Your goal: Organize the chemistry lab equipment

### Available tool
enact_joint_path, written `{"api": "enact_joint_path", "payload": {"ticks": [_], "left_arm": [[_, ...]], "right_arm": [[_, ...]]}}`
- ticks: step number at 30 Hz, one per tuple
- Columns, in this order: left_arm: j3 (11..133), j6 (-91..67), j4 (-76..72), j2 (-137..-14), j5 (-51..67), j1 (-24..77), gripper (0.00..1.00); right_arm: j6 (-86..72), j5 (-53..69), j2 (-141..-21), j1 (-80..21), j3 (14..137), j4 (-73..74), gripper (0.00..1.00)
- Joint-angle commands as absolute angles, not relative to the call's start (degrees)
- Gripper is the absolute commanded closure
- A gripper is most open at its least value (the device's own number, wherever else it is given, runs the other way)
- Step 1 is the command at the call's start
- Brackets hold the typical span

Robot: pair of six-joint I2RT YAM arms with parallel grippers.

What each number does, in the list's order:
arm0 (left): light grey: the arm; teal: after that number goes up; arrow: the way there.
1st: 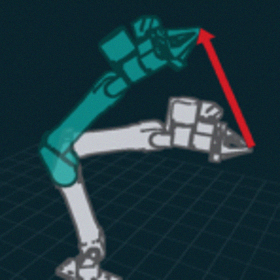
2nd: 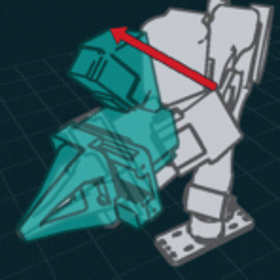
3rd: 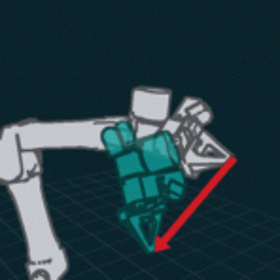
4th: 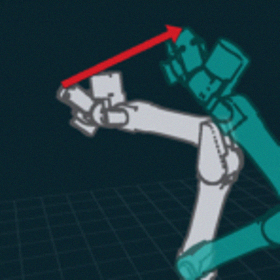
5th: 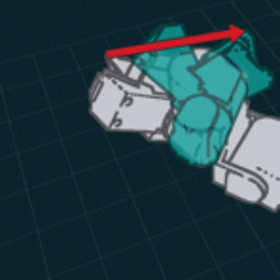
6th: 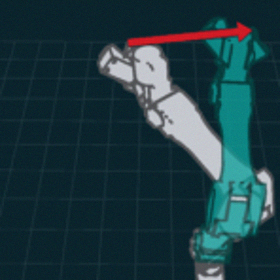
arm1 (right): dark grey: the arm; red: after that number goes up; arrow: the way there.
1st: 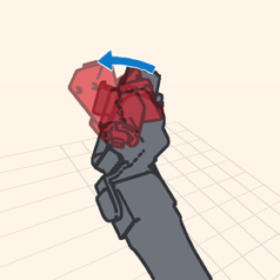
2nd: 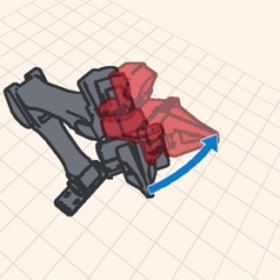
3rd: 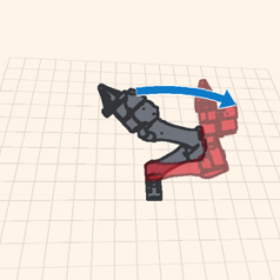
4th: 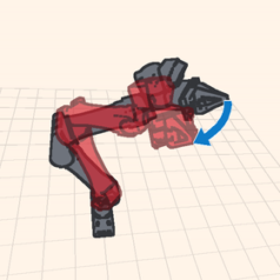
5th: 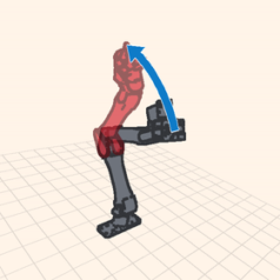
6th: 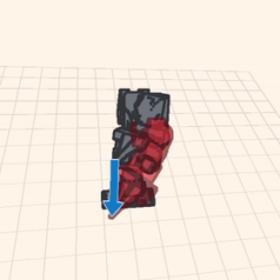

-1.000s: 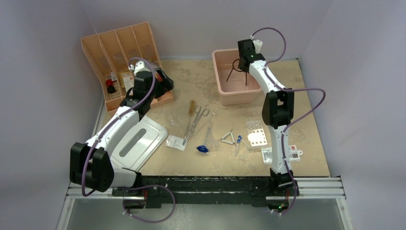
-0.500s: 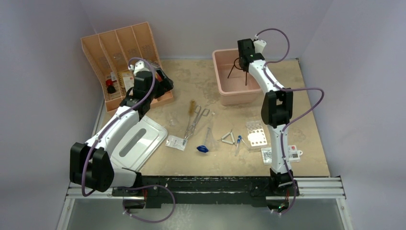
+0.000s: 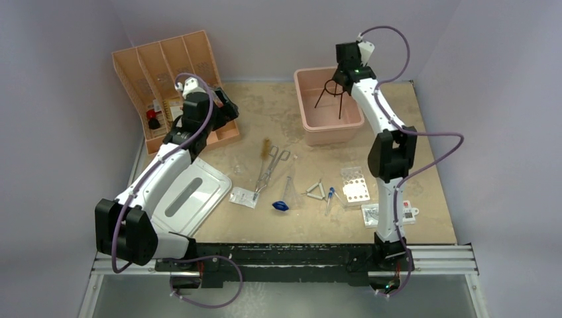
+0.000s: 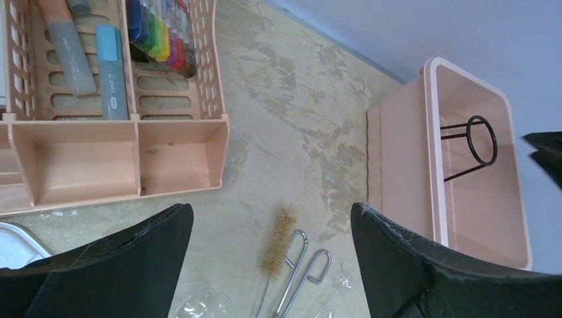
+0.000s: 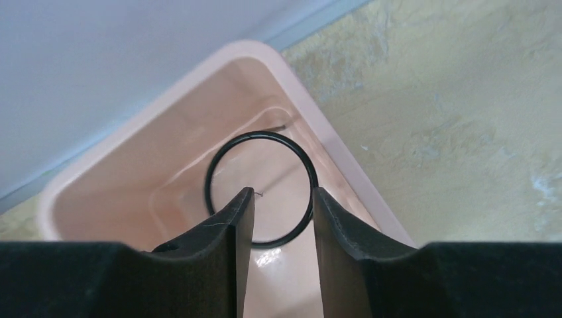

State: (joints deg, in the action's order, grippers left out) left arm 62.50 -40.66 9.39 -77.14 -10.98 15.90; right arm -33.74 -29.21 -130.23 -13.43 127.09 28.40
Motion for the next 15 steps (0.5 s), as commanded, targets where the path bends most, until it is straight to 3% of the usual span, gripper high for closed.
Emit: {"api": "enact_joint_path", "payload": {"ticks": [1,7,15], "left_arm": [[65.85,-37.52,10.23,-76.08,-12.28,16.0,0.11],[65.16,-36.88,11.54,-74.7,-10.77,16.0,0.11],[67.35,-40.26,10.74,-76.7,3.69,16.29,0.16]], "right_arm": [[-28.06,-26.61,-118.7,-13.15,124.78,23.39,0.57],[-23.53,-17.32,-108.74,-13.44,114.92,21.7,0.46],[-19.53,-1.24,-94.32,-15.21,98.86,19.91,0.45]]}}
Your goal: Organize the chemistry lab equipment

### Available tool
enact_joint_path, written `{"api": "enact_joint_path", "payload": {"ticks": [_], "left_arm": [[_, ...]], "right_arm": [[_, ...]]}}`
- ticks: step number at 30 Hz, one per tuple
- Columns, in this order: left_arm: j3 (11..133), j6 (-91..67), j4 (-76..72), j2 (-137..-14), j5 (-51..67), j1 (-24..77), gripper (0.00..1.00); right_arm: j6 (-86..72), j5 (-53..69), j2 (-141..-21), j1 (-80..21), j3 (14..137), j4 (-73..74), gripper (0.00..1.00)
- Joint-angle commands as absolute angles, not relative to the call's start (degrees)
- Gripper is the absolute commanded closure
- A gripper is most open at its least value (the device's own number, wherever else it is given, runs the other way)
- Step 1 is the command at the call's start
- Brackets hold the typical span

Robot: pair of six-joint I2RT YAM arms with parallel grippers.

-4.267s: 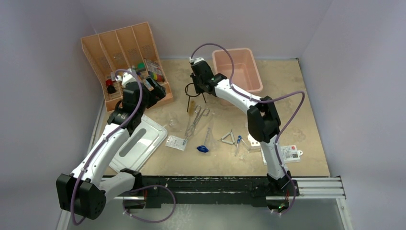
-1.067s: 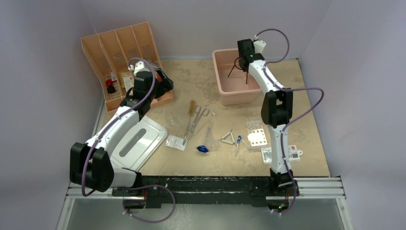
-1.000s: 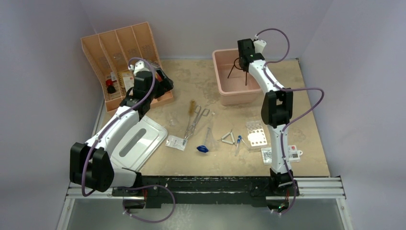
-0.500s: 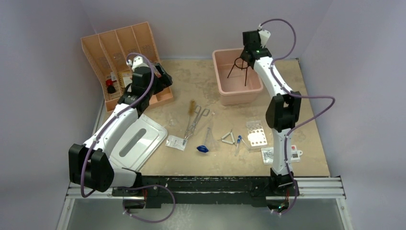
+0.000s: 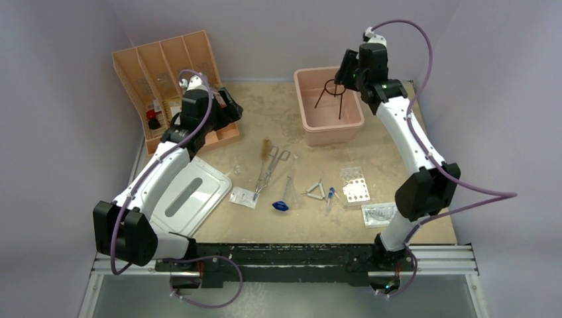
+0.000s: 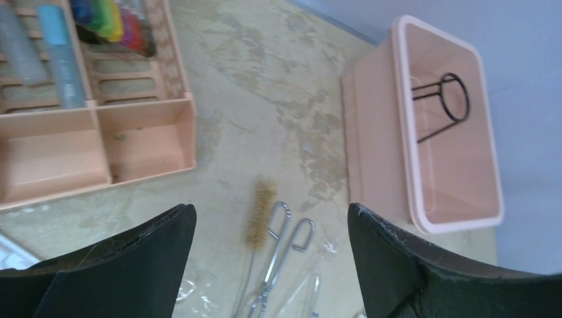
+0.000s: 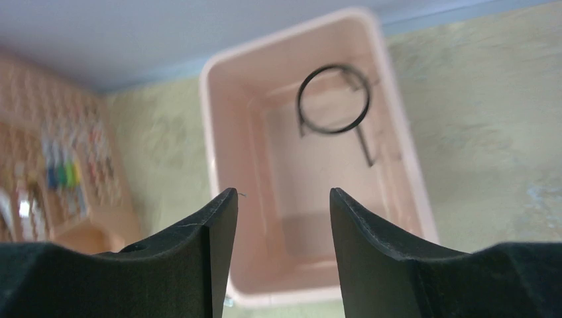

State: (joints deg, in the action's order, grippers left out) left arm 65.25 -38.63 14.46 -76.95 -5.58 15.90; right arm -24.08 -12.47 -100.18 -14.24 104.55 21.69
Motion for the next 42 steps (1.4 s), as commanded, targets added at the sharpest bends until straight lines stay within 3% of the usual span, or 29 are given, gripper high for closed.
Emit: {"api": "enact_joint_path", "payload": {"ticks": [1,2,4,15,24,30,35,37,42], "left_arm": [[67.03,-39.98,9.34,-77.25,6.4,16.48,0.16],[67.09,-39.13,8.85,-77.8,8.17,16.85,0.17],[67.13,-38.57,9.12,-78.05,9.0,17.8,0.17],[65.25,-37.24,8.04,-78.37,9.5,23.17,0.17],[61.36,-38.23,8.12,-76.34,8.02,24.64,0.21],[61.08,-34.8,14.05,-76.7,-2.06,29.98,0.32],[64.06,-30.61,21.38,-81.52,-11.95,36.76,0.51],[65.53,-29.71,23.98,-84.56,-13.79,38.04,0.58],[67.32,-27.94,25.31,-91.46,-12.03,38.5,0.63]], "right_arm": [[-16.93,4.46,-92.61,-15.22,97.07,19.84,0.45],[-14.01,12.15,-91.09,-15.26,95.63,21.05,0.45],[-10.82,16.02,-88.3,-15.93,93.79,23.98,0.44],[-15.46,5.23,-77.43,-24.66,77.17,29.69,0.41],[-20.76,-1.65,-72.62,-25.24,69.43,32.6,0.37],[-25.49,-0.57,-74.42,-25.39,65.6,28.61,0.38],[-28.99,0.93,-75.82,-25.57,62.45,23.59,0.43],[-29.99,0.7,-76.1,-25.51,61.42,22.47,0.45],[-30.97,-2.56,-76.61,-25.56,59.33,20.8,0.48]]}}
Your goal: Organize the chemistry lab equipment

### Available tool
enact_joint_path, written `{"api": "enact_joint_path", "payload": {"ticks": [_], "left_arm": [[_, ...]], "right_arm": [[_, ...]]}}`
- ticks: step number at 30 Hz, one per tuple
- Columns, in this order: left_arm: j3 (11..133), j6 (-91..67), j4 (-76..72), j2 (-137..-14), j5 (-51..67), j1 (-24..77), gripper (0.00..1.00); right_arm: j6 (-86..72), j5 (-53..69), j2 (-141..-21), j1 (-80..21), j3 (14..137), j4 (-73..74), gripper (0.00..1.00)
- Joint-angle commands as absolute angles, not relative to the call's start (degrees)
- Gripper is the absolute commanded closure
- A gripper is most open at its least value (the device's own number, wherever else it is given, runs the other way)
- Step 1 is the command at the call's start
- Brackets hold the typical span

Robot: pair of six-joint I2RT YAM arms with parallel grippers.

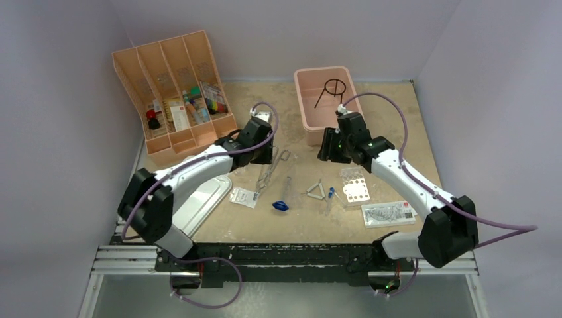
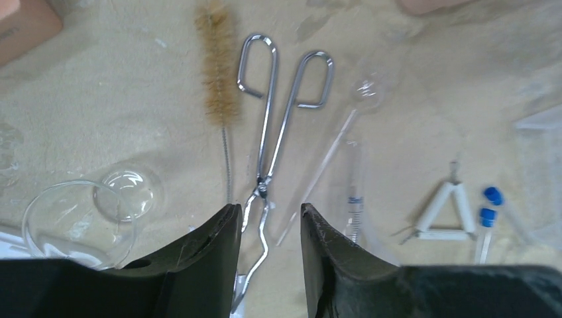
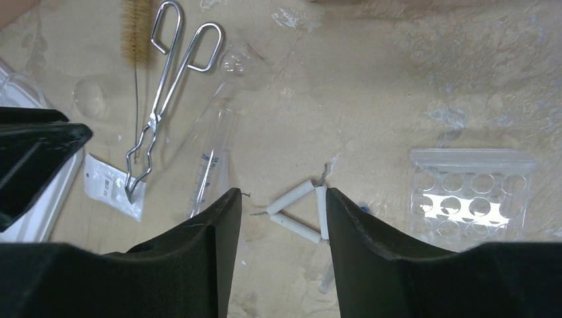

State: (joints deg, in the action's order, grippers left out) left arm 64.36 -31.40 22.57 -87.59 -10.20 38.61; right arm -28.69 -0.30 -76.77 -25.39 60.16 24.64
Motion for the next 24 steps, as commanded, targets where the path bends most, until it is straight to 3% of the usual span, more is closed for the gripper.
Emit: {"api": "enact_joint_path", "payload": {"ticks": [1,9,24], "left_arm": [[67.62,-27.6,25.09,-92.72,-10.82,38.52,0.65],[70.32,-26.26,25.19,-100.66,-7.2,38.5,0.72],[73.46,-24.37,25.87,-109.63,-6.7,38.51,0.68]], "right_arm": [[-31.04,-3.09,-76.82,-25.56,59.19,20.76,0.49],[-31.16,-4.21,-78.64,-25.49,58.33,19.31,0.52],[-30.85,-5.44,-80.17,-25.56,58.2,18.55,0.53]]}}
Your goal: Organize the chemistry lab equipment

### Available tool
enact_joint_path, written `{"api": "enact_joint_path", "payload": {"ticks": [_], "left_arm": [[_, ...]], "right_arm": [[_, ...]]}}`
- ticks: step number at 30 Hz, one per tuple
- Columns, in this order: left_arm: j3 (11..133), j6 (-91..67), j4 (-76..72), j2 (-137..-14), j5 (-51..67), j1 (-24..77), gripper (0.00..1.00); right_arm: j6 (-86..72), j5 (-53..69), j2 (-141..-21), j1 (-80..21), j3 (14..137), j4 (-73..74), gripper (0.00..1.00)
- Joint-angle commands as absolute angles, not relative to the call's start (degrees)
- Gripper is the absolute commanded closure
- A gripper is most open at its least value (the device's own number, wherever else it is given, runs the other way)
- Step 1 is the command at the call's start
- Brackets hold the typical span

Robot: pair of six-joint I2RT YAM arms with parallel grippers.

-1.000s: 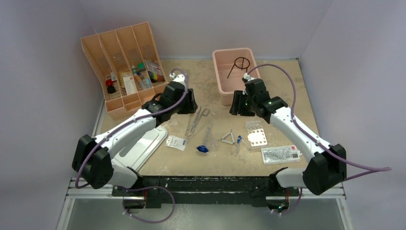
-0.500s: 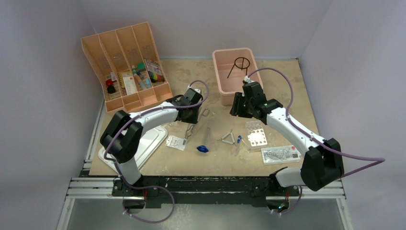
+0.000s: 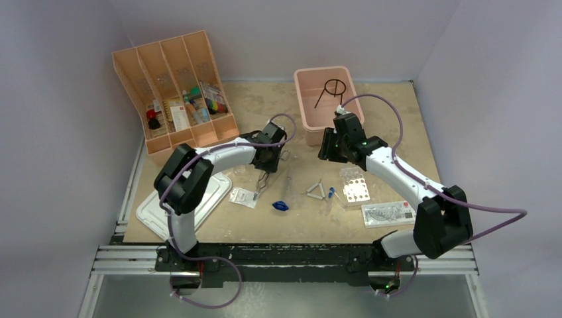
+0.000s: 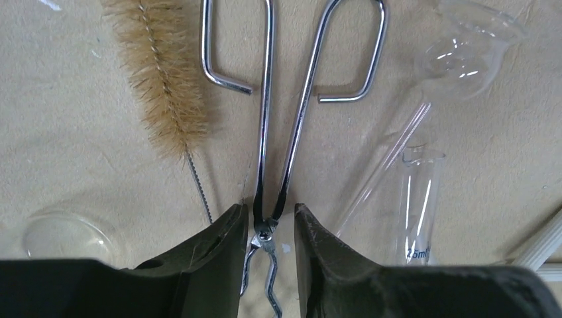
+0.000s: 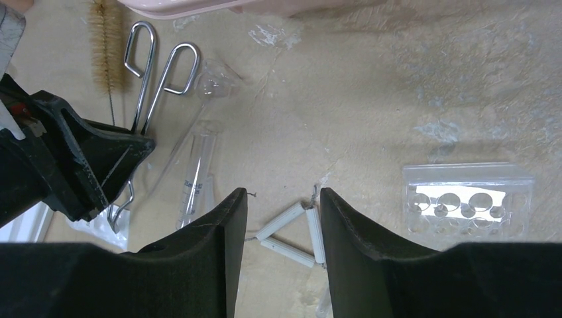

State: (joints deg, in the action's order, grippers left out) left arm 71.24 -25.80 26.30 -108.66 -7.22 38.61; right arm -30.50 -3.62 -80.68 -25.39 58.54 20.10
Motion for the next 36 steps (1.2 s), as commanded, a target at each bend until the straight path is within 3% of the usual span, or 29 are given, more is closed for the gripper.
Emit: {"api": "enact_joint_path", "payload": {"ticks": [1,4,10,14,27,30,36], "left_arm": [[73.66,-24.16,26.04,-110.01,-6.56,38.5,0.68],[74.22,-23.7,26.53,-111.26,-6.74,38.5,0.72],[74.24,-22.46,27.28,-111.16,-8.09,38.51,0.94],[73.57,-22.61,26.17,-107.24,-7.15,38.52,1.0],[75.04,-25.2,22.85,-93.46,-1.16,34.28,1.0],[75.9,-29.65,19.84,-90.55,-0.27,33.09,1.0],[77.5,-42.46,12.56,-86.42,-2.65,31.53,1.0]], "right_arm": [[-30.83,-5.51,-80.26,-25.57,58.12,18.55,0.53],[-30.84,-5.71,-80.3,-25.55,58.18,18.29,0.53],[-31.43,-5.38,-80.0,-25.53,58.01,16.5,0.53],[-31.9,-3.18,-79.53,-25.57,57.59,14.27,0.53],[-30.84,15.96,-75.16,-25.52,53.35,-3.25,0.51],[-30.88,22.87,-75.35,-25.61,53.12,-7.98,0.46],[-33.31,29.22,-77.72,-25.95,56.74,-13.81,0.23]]}}
